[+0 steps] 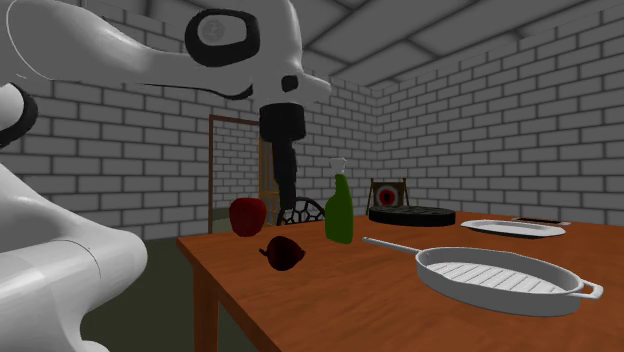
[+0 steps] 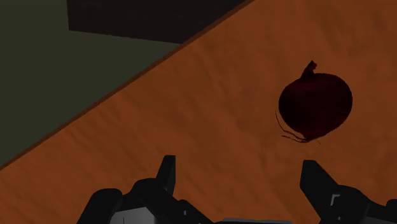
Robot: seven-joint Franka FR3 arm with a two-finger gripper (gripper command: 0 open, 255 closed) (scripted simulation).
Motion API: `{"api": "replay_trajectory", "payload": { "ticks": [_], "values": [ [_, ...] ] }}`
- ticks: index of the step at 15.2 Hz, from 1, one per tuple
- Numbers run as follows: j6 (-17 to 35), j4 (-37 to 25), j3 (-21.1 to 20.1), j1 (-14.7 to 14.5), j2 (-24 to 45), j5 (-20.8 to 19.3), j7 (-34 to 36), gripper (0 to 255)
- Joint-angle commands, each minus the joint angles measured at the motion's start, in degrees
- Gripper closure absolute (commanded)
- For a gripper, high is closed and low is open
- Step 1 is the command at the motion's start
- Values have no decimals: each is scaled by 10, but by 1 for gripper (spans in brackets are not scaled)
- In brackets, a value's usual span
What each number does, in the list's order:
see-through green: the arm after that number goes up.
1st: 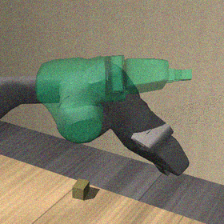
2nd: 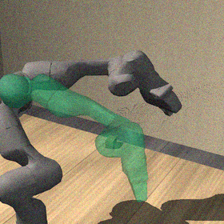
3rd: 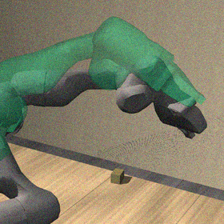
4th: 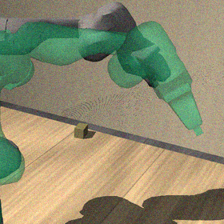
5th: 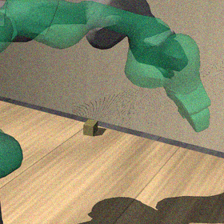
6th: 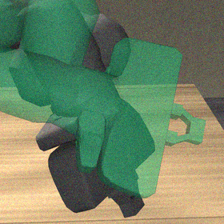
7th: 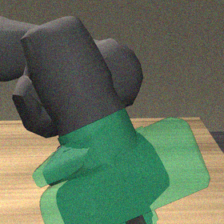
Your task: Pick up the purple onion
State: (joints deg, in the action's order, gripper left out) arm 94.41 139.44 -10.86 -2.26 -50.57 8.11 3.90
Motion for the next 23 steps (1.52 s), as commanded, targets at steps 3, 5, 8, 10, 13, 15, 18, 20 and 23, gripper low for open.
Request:
{"api": "replay_trajectory", "payload": {
  "ticks": [3,5,8,10,13,15,18,20,23],
  "values": [
    [12,38,-54,-11,-18,44,74,0],
    [21,50,-83,-17,-18,67,110,0],
    [37,61,-122,-25,-11,98,158,0],
    [51,76,-127,-27,-13,103,157,0],
    [73,99,-133,-30,-14,109,156,0],
    [88,114,-138,-32,-14,114,156,0],
    [92,118,-139,-32,-14,115,155,255],
    [92,117,-139,-32,-13,115,155,255],
    [92,117,-139,-32,-13,115,155,255]
  ]
}}
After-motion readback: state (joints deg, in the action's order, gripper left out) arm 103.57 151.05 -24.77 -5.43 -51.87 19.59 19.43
